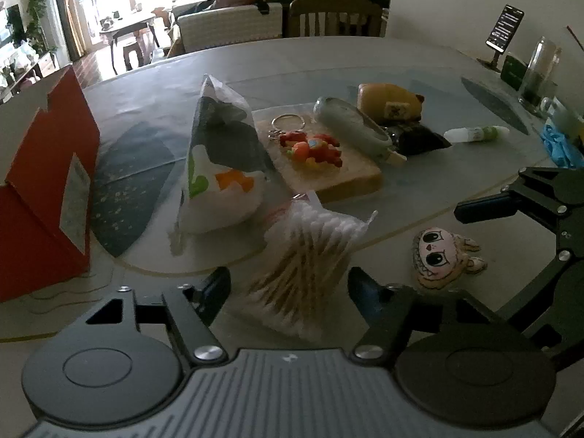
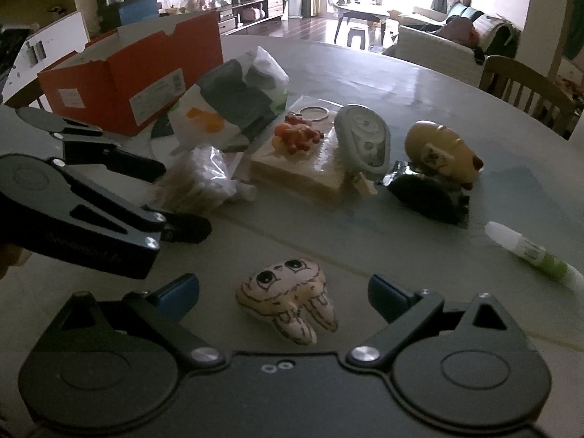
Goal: Organize objects
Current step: 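Reach the left gripper to the cotton swab bag while the right gripper reaches the plush keychain, then grasp the cotton swab bag with the left gripper while the right grasps the plush keychain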
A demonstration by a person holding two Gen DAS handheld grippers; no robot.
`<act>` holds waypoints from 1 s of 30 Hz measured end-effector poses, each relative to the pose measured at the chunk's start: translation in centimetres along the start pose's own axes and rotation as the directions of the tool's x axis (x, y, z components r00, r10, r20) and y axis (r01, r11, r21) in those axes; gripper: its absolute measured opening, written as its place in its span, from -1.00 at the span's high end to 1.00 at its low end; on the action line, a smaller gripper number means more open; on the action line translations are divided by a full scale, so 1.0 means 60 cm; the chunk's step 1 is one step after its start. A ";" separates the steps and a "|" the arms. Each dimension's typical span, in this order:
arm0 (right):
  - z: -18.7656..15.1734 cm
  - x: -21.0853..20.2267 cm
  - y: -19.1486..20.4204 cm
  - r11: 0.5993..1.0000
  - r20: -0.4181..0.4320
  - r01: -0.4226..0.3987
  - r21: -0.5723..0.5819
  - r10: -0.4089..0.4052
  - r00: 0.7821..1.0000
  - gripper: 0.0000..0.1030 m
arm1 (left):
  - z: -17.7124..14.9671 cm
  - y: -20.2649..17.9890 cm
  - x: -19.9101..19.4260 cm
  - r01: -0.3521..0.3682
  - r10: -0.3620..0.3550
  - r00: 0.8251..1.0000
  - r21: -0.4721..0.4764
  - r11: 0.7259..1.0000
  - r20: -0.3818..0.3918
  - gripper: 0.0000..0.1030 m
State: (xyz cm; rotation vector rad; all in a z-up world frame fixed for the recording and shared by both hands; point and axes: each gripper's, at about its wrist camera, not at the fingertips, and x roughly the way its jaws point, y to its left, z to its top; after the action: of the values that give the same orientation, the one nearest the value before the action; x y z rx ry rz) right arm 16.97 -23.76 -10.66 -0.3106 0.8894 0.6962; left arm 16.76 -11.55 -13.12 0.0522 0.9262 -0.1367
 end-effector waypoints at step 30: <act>0.008 -0.066 0.022 1.000 0.036 -0.017 0.004 0.017 0.999 0.04 | -0.027 0.005 -0.079 -0.020 0.021 1.000 -0.064 0.998 0.022 0.45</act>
State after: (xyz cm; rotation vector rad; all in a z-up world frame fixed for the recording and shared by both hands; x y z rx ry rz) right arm 14.65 -24.20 -7.19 -0.2864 0.8594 0.7135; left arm 12.72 -10.64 -10.34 0.0011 0.9068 -0.0885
